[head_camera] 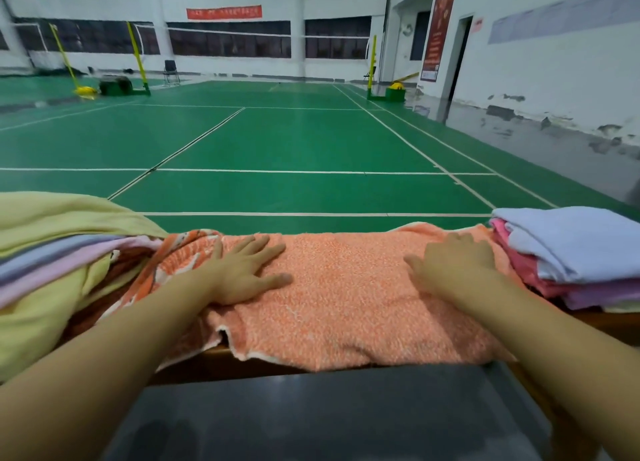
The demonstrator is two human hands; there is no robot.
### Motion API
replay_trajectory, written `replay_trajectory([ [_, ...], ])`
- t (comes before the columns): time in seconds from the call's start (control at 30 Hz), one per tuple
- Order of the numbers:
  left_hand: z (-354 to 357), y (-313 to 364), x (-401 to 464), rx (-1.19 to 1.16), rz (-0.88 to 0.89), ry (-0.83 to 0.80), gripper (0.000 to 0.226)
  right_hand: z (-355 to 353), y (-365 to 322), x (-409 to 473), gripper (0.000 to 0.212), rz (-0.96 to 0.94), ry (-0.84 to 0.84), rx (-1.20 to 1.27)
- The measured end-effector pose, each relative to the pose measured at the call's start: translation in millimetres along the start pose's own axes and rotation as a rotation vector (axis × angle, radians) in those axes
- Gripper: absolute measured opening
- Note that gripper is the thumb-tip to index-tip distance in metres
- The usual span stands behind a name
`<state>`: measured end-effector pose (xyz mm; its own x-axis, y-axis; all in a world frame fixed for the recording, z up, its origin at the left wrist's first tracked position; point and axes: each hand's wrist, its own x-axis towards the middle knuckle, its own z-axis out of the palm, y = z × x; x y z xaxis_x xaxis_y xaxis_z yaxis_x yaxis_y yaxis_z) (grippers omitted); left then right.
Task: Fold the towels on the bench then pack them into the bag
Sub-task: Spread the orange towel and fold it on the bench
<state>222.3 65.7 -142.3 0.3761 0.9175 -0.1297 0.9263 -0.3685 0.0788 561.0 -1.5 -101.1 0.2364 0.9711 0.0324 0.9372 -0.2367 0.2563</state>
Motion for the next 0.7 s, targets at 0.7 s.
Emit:
replay_trajectory([
  [0.7,1.8,-58.4,-49.0,0.036,-0.102,0.024,0.106,49.0,-3.5,31.8,0.078,-0.228,-0.088,0.348],
])
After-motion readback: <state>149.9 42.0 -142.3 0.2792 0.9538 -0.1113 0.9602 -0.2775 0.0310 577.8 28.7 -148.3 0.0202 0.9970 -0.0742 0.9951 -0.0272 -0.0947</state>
